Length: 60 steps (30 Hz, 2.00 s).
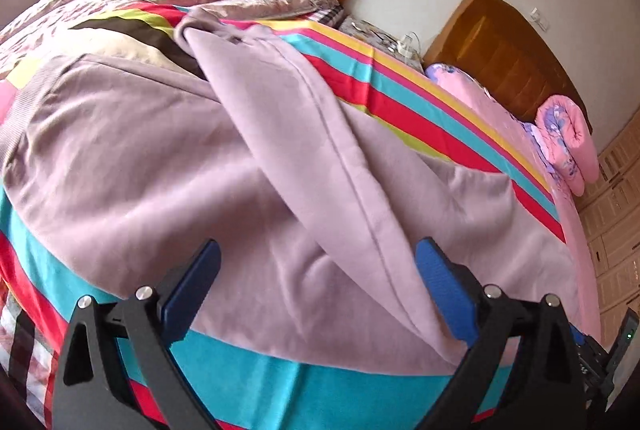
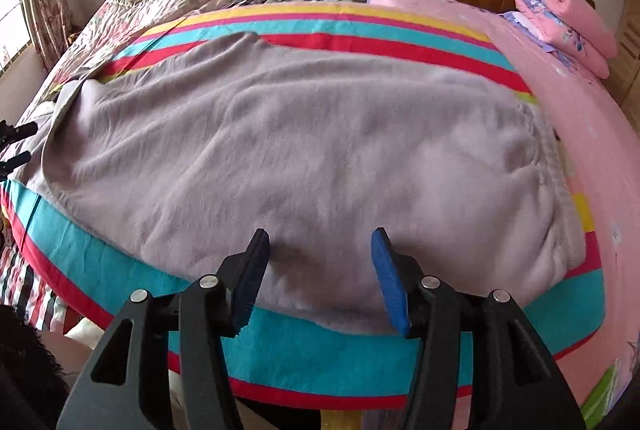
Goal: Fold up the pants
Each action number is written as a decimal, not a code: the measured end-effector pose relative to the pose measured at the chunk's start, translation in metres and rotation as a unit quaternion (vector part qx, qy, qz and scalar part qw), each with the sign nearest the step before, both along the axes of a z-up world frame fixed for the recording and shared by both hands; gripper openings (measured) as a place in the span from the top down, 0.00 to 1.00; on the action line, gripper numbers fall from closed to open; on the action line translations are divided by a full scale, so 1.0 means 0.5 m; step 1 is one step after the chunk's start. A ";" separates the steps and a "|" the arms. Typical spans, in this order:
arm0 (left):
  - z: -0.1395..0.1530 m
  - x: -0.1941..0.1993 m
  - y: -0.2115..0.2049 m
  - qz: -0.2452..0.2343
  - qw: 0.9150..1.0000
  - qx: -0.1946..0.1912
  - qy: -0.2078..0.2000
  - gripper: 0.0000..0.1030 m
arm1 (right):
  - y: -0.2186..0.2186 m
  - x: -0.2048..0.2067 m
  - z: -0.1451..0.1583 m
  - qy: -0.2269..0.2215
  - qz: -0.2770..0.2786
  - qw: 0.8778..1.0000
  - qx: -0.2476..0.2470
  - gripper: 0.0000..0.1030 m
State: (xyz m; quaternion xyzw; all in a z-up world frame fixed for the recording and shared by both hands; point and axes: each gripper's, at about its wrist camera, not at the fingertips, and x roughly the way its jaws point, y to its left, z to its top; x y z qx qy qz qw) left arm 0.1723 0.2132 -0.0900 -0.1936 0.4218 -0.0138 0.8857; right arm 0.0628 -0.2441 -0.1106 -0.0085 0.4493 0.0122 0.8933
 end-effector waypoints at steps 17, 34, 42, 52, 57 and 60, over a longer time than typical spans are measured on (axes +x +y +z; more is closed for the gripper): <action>-0.038 0.036 0.463 0.181 0.984 -0.010 0.001 0.03 | 0.572 0.489 0.035 0.077 0.327 0.919 0.206 0.50; 0.017 -0.026 0.393 0.165 0.984 -0.046 -0.042 0.02 | 0.908 0.676 0.036 0.096 0.376 0.897 0.211 0.91; -0.032 -0.140 0.467 0.251 0.953 -0.154 -0.067 0.02 | 1.090 0.308 0.144 -0.031 0.602 0.794 0.078 0.84; -0.035 -0.244 0.500 0.282 0.945 -0.155 -0.059 0.02 | 1.015 0.203 0.097 -0.018 0.626 0.771 0.117 0.38; -0.001 -0.178 0.421 0.181 0.965 -0.169 -0.084 0.07 | 0.821 0.217 0.110 -0.060 0.538 0.835 0.097 0.54; -0.005 -0.120 0.395 0.153 0.970 -0.173 -0.077 0.14 | 0.736 0.199 0.073 -0.051 0.499 0.863 0.062 0.61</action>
